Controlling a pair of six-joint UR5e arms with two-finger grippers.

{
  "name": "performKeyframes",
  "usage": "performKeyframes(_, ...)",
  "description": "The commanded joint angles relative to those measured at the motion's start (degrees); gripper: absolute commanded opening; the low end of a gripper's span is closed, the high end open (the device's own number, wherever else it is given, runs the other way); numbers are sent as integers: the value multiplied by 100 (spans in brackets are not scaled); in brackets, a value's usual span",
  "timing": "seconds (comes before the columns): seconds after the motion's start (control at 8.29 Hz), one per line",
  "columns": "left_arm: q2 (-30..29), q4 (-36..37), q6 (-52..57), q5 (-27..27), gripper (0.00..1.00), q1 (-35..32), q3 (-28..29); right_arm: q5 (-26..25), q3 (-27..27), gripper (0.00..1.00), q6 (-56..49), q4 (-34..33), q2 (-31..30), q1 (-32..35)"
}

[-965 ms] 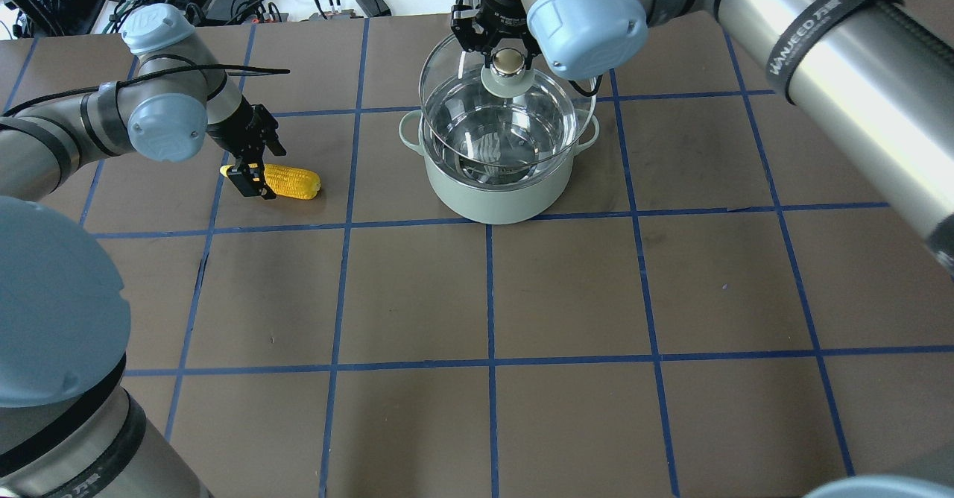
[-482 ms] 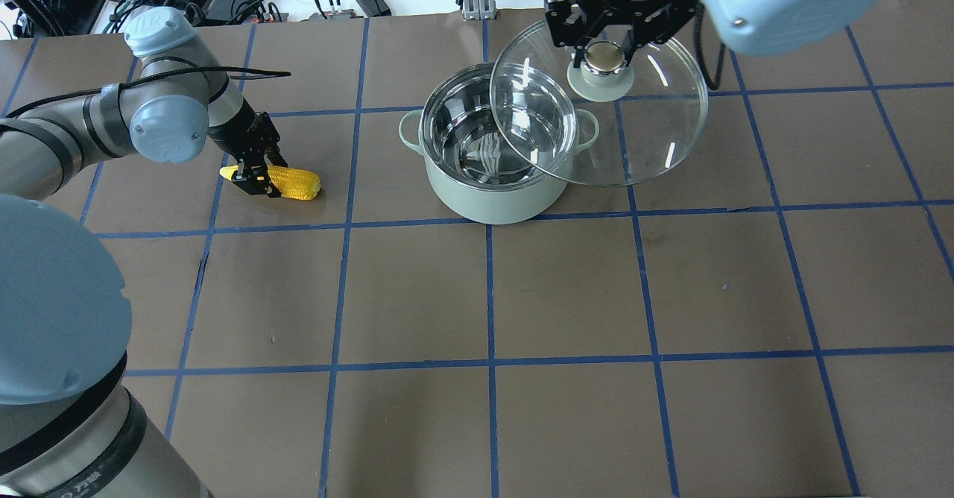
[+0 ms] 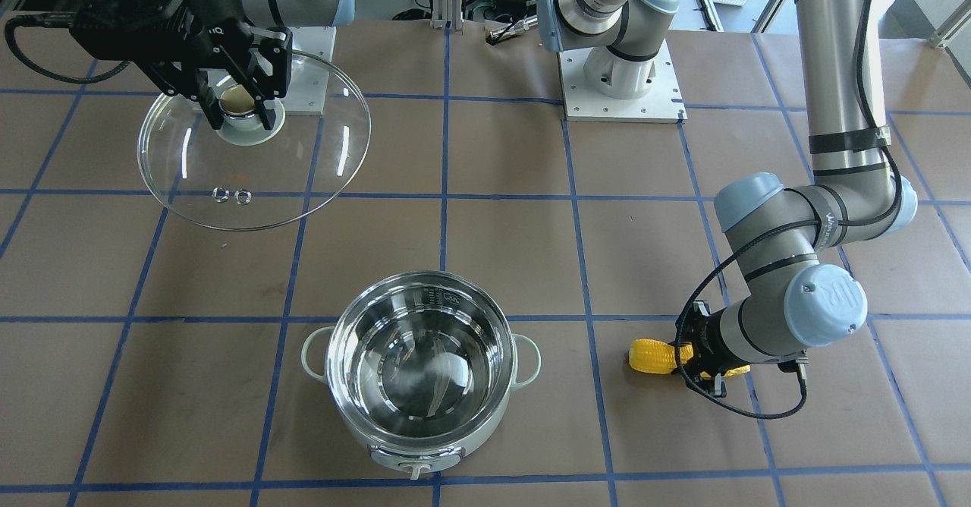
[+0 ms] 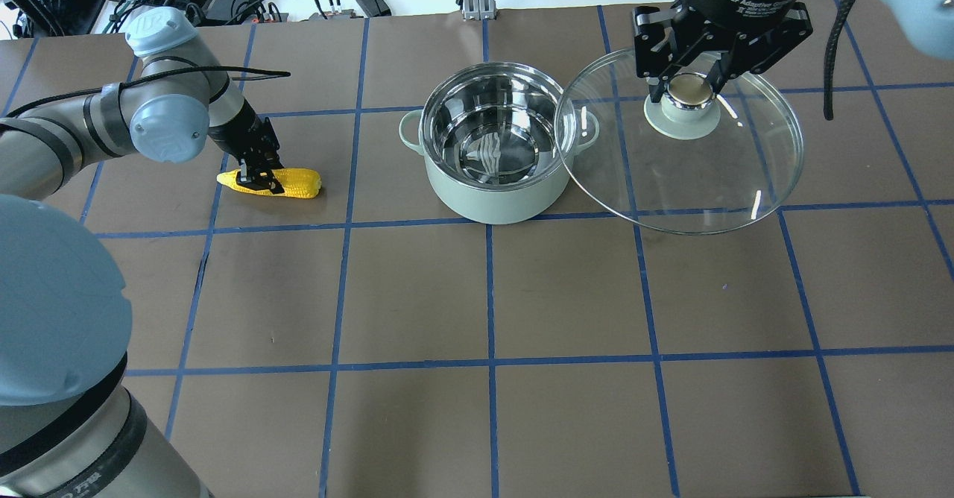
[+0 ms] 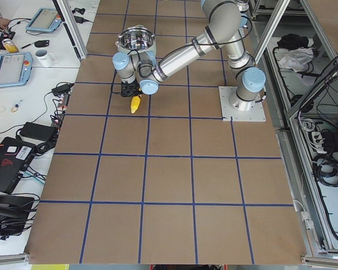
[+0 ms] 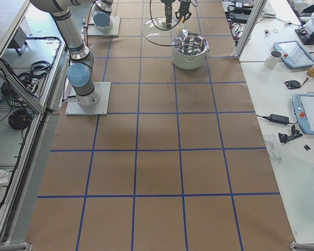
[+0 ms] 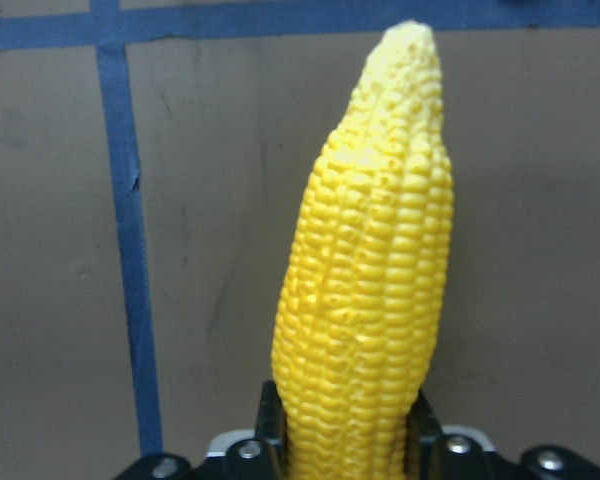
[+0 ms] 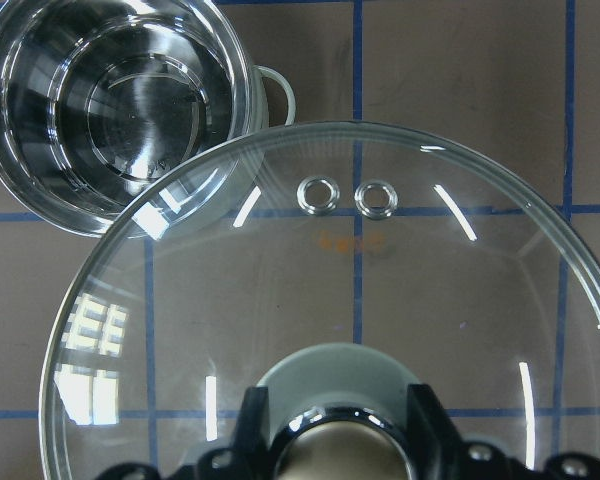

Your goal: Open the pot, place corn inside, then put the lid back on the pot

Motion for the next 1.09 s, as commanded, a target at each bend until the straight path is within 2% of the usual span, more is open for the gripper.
performKeyframes(0.0,433,-860,-516,451,0,0,75,-24,-1,31,-338,78,-56,-52)
performKeyframes(0.24,1065,-1208,-789,426,0,-70,145,-33,-1,30,-338,96,-65,-52)
performKeyframes(0.48,1436,-1261,-1410,50,0,-393,328,-33,-1,30,-338,87,-65,-52)
performKeyframes(0.72,1394,-1244,-2253,-31,0,-1060,1222,11,-1,30,-338,96,-65,-52)
performKeyframes(0.84,1332,-1261,-2606,-327,0,-1333,1627,11,-1,30,-347,96,-65,-52)
performKeyframes(0.96,1227,-1253,-3001,-365,0,-1640,1909,11,-1,30,-347,96,-65,-52)
